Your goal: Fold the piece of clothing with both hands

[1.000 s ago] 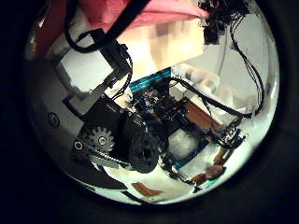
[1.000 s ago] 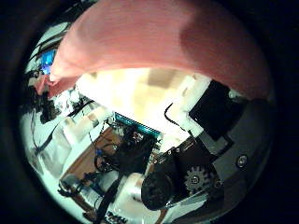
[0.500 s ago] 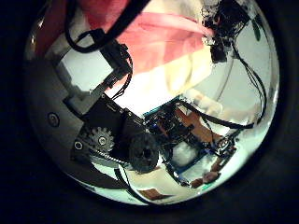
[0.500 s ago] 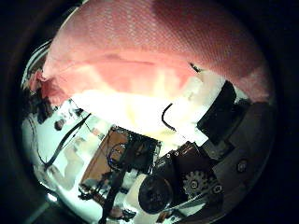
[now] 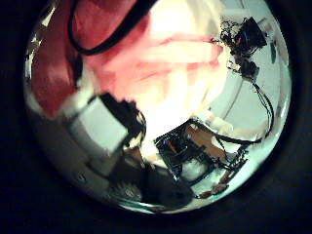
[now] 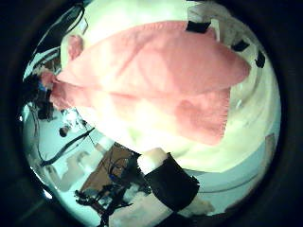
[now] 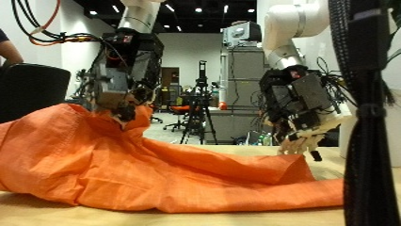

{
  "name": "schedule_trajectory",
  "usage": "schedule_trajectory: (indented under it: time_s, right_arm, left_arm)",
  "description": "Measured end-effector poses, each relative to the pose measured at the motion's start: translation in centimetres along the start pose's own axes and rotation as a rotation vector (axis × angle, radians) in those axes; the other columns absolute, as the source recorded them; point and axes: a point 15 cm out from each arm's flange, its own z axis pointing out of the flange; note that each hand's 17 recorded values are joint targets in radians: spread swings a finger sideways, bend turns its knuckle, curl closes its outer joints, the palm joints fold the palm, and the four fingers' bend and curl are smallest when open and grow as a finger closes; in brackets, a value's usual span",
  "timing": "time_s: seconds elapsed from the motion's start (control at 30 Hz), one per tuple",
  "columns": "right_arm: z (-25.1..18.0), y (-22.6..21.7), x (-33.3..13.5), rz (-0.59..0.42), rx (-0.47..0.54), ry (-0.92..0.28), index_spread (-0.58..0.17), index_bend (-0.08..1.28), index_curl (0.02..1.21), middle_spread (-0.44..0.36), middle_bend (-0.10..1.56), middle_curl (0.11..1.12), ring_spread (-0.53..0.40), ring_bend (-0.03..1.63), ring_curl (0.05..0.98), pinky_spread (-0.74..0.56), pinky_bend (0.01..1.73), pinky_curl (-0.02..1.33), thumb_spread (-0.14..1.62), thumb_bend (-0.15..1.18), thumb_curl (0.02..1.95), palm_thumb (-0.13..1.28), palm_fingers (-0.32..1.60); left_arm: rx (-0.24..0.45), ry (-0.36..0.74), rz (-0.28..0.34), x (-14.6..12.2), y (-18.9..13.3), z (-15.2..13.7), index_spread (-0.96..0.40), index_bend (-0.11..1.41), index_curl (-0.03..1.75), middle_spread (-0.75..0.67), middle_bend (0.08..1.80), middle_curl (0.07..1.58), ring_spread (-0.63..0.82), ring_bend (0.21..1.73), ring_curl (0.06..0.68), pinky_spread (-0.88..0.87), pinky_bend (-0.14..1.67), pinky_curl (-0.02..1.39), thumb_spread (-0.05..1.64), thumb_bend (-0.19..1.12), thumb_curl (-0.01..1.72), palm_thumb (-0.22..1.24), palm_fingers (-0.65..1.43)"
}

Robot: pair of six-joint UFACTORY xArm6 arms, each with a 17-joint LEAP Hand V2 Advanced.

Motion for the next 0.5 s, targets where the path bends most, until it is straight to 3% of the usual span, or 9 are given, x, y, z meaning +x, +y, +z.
schedule_trajectory:
  time_s: [0.13, 0.3, 0.5]
  right_arm:
    - [-3.4, 0.2, 1.3, 0.019, 0.125, -0.022, -0.274, 0.39, 0.59, -0.006, 0.58, 0.55, -0.04, 0.79, 0.486, 0.1, 0.46, 0.61, 1.56, 0.01, 0.16, 0.36, 0.04]
    - [-3.9, 3.4, 1.0, -0.001, 0.127, -0.023, -0.268, 0.36, 0.54, 0.006, 0.52, 0.51, -0.007, 0.72, 0.449, 0.18, 0.39, 0.55, 1.57, 0.02, 0.16, 0.39, 0.09]
    - [-1.5, 8.3, 0.8, -0.04, 0.086, -0.023, -0.273, 0.35, 0.5, 0.011, 0.47, 0.48, 0.013, 0.63, 0.409, 0.23, 0.31, 0.49, 1.58, 0.07, 0.17, 0.49, 0.15]
  left_arm:
    - [0.026, 0.017, -0.022, -0.2, 1.1, -0.9, -0.23, 0.06, 1.1, -0.2, 0.32, 0.83, -0.11, 1.02, 0.405, -0.37, 1.03, 0.54, 1.05, -0.02, 0.61, 0.72, -0.11]
    - [0.078, 0.027, -0.032, -0.8, 2.5, -2.2, -0.02, 0.08, 0.87, 0.08, 0.23, 0.69, 0.14, 0.88, 0.346, -0.08, 0.81, 0.47, 1.09, -0.02, 0.57, 0.69, -0.19]
    - [0.089, 0.029, -0.014, 0.0, 5.8, -1.7, 0.12, 0.1, 0.64, 0.26, 0.18, 0.57, 0.36, 0.73, 0.276, 0.24, 0.64, 0.38, 1.11, -0.02, 0.52, 0.68, -0.15]
